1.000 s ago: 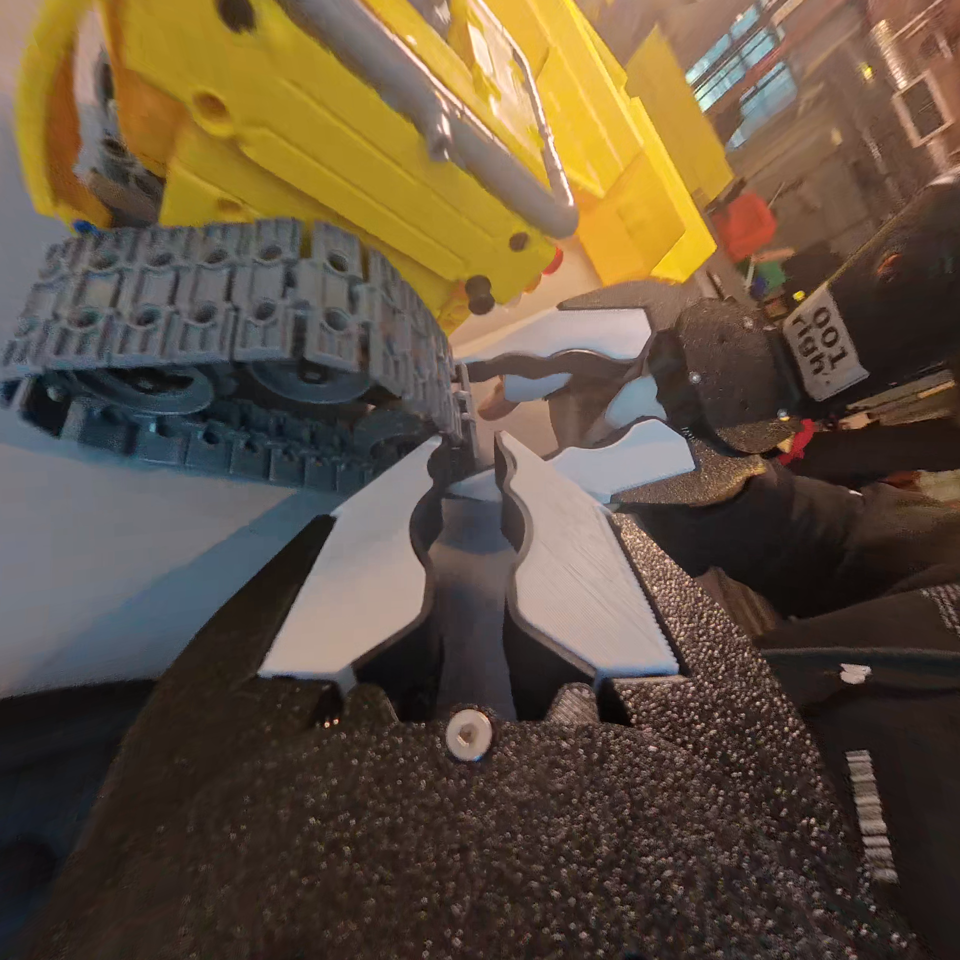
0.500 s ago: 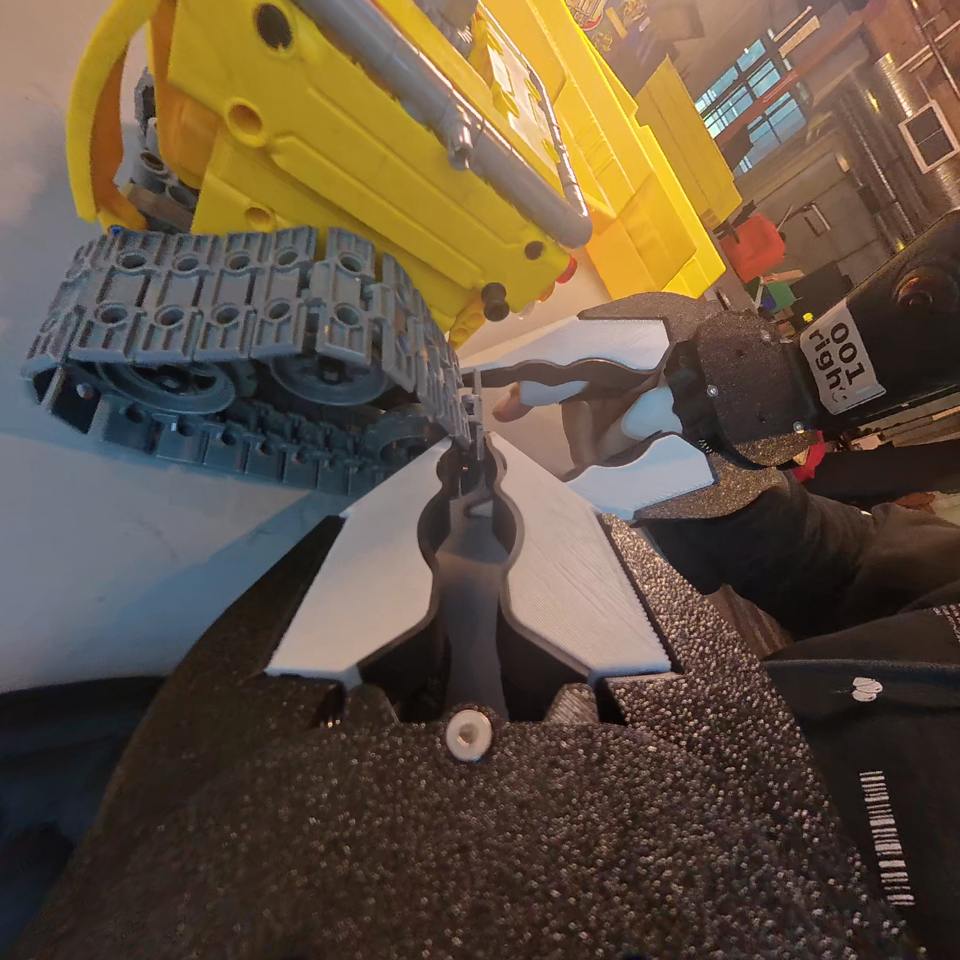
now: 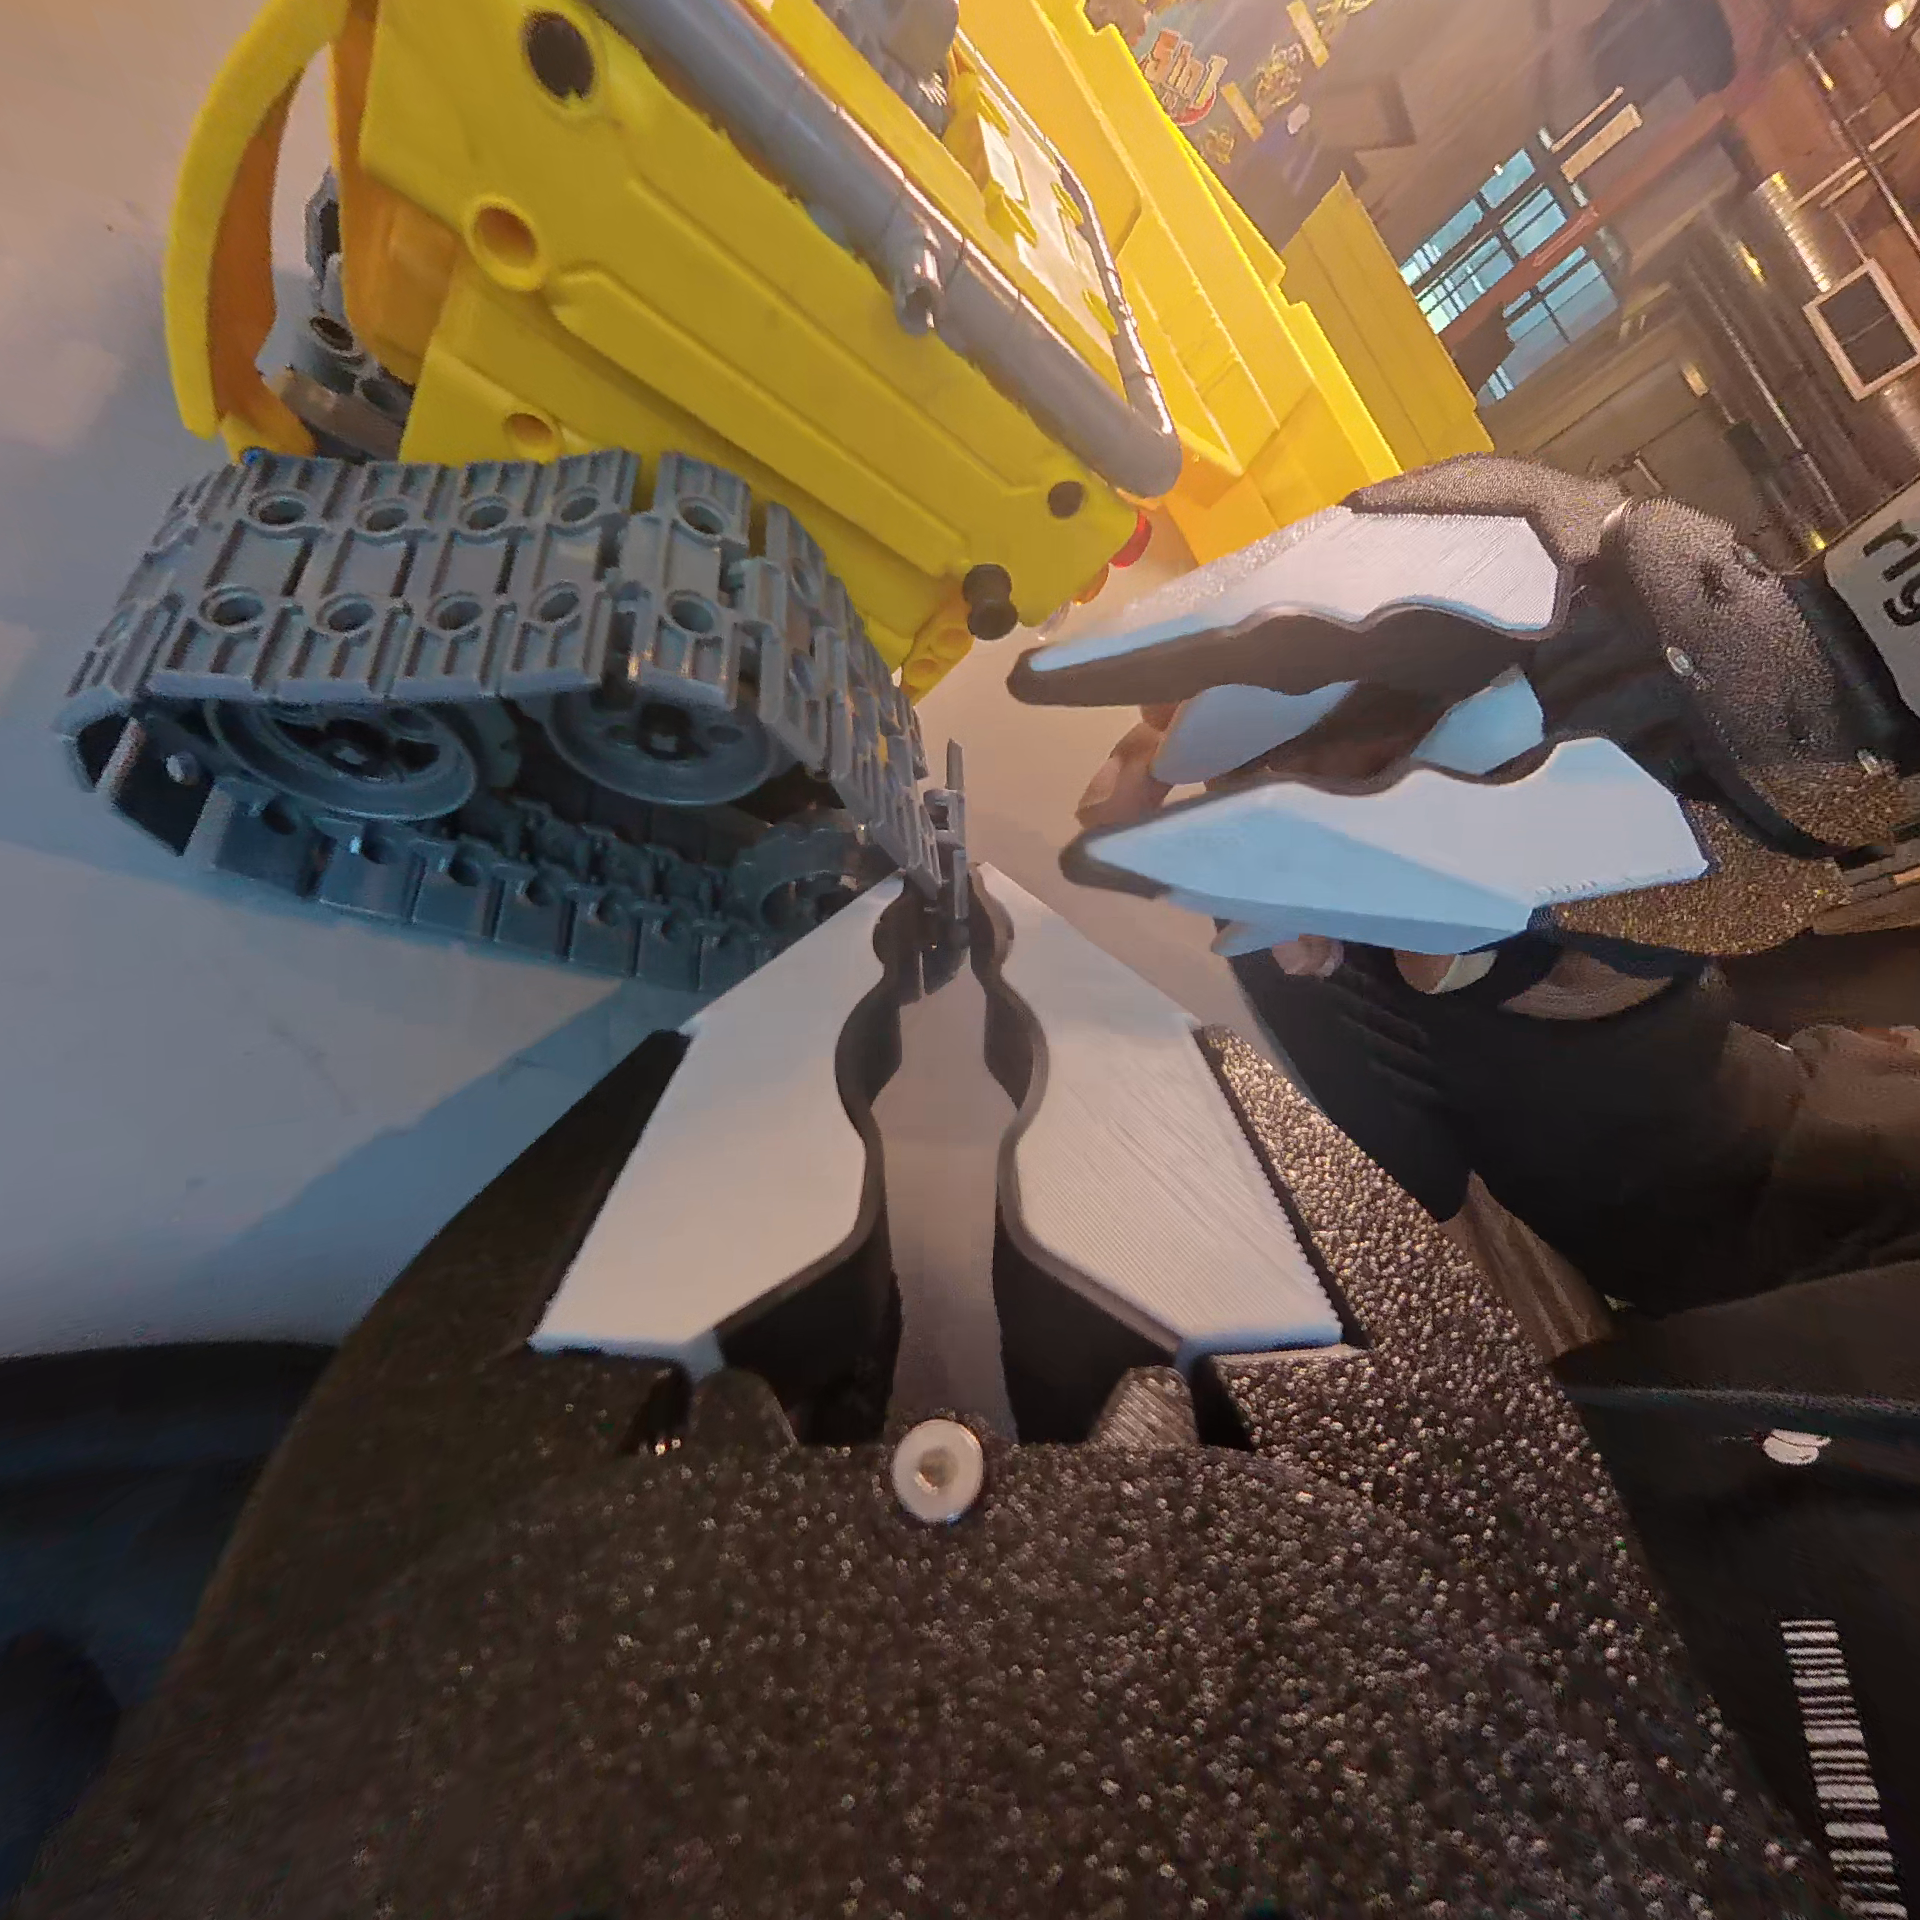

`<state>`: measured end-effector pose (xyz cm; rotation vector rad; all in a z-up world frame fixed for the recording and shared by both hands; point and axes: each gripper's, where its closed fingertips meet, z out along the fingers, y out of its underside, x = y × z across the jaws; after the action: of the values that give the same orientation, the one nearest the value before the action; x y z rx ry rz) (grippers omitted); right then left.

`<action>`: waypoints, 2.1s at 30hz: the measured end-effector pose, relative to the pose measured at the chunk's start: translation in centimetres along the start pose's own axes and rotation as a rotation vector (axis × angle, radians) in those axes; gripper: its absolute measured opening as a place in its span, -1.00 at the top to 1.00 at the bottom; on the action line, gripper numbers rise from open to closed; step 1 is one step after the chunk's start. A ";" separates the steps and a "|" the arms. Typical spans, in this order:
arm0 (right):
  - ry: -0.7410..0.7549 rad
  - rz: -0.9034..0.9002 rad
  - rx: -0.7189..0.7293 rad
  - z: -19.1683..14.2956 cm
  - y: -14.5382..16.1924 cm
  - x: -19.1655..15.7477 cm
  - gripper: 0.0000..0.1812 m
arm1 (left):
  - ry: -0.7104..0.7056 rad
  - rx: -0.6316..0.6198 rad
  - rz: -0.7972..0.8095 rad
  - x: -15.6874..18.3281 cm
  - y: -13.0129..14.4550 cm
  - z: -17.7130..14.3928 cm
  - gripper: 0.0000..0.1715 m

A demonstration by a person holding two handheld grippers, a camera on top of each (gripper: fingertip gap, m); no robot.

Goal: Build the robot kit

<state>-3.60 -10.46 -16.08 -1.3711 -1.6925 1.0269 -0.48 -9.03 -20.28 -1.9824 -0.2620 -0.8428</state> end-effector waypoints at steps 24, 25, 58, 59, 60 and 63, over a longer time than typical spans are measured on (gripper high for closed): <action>0.102 -0.023 -0.087 0.5 2.6 1.5 0.89 | -0.007 0.094 -0.073 -0.6 -0.5 -0.2 0.73; 0.096 -0.021 -0.073 0.1 2.5 1.6 0.82 | 0.002 0.089 -0.076 -0.5 -0.4 -0.2 0.70; 0.089 0.049 -0.056 -2.8 6.1 0.6 0.57 | 0.111 0.098 -0.142 1.5 -0.8 -0.3 0.92; 0.089 0.048 -0.057 -2.7 6.1 0.6 0.58 | 0.121 0.100 -0.151 1.5 -0.8 -0.3 0.92; 0.092 0.041 -0.059 -2.6 6.1 0.6 0.57 | 0.130 0.102 -0.157 1.6 -0.8 -0.3 0.92; 0.087 0.029 -0.064 -2.5 6.0 0.6 0.57 | 0.156 0.090 -0.169 1.6 -0.8 -0.4 0.91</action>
<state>1.03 -8.85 -20.43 -1.4645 -1.6587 0.9232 0.09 -9.15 -18.53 -1.8182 -0.3734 -1.0697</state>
